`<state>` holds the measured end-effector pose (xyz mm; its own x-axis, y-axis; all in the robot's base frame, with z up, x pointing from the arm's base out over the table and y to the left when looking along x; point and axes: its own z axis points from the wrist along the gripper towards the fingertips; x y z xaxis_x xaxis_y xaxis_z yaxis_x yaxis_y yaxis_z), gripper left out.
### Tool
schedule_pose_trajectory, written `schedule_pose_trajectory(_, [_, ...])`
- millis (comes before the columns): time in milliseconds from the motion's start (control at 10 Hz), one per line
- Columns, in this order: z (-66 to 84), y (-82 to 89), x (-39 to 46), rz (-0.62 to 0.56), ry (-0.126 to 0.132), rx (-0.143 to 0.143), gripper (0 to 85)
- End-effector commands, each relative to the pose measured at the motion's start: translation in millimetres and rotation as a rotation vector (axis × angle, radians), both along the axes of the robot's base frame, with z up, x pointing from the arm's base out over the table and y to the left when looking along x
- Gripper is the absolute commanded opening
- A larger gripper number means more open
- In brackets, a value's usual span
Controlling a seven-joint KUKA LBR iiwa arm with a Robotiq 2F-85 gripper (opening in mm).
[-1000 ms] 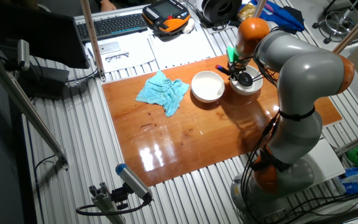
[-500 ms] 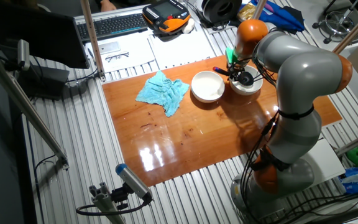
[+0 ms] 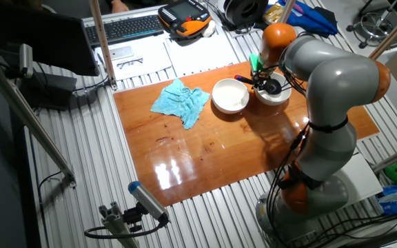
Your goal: Scoop water with a large spoon from one bowl to another
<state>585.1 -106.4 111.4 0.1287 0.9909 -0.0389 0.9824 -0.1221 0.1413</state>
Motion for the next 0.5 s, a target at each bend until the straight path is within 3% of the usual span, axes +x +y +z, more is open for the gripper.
schedule_pose_trajectory(0, [-0.7, 0.8, 0.3, 0.002, -0.001, -0.003, 0.0])
schedule_pose_trajectory(400, [-1.7, 2.3, 1.0, 0.007, -0.006, -0.003, 0.0])
